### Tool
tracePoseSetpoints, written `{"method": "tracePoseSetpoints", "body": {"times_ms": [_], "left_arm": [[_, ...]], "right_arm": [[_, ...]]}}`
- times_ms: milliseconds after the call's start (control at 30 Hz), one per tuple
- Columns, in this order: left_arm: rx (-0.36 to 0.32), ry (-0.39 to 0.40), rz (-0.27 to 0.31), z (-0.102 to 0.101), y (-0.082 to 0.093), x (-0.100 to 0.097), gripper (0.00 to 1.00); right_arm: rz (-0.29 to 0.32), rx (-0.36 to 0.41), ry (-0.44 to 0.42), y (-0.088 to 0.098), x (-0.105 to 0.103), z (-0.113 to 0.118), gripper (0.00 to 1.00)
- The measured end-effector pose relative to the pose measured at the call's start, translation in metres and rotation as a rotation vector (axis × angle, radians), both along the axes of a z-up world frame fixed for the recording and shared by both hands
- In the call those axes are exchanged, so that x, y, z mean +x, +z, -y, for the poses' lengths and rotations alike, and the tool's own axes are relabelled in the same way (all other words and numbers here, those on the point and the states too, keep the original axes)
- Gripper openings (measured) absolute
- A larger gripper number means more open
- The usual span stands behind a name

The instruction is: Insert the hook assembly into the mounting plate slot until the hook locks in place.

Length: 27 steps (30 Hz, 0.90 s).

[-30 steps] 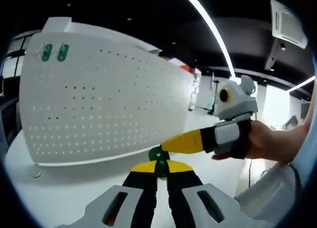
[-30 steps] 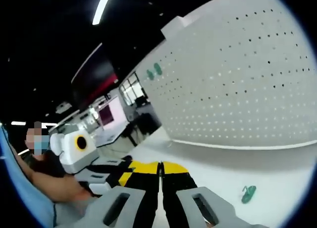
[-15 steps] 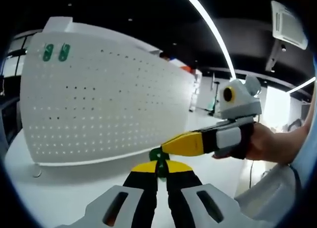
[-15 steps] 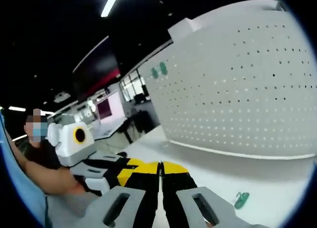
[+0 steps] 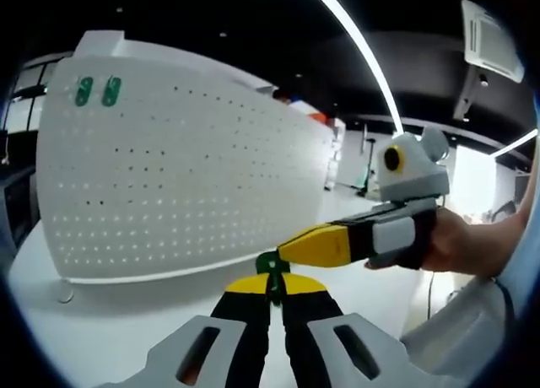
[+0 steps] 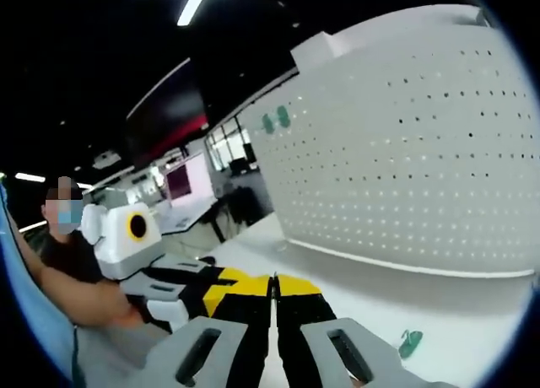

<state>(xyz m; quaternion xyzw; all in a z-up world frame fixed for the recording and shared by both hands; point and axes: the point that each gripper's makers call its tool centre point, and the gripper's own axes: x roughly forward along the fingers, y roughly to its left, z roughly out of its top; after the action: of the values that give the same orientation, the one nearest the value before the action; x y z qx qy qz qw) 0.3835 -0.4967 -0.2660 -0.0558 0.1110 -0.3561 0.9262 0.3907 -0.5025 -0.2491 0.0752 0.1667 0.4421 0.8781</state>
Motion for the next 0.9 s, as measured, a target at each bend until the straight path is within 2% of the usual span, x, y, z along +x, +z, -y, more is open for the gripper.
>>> {"method": "tracePoseSetpoints", "body": {"times_ms": [500, 900], "left_arm": [[0.027, 0.009, 0.014, -0.003, -0.001, 0.000, 0.04], [0.041, 0.029, 0.028, -0.009, 0.000, 0.003, 0.04]], "right_arm": [[0.028, 0.005, -0.014, 0.007, 0.001, 0.006, 0.00], [0.036, -0.032, -0.048, 0.003, 0.009, 0.017, 0.07]]}}
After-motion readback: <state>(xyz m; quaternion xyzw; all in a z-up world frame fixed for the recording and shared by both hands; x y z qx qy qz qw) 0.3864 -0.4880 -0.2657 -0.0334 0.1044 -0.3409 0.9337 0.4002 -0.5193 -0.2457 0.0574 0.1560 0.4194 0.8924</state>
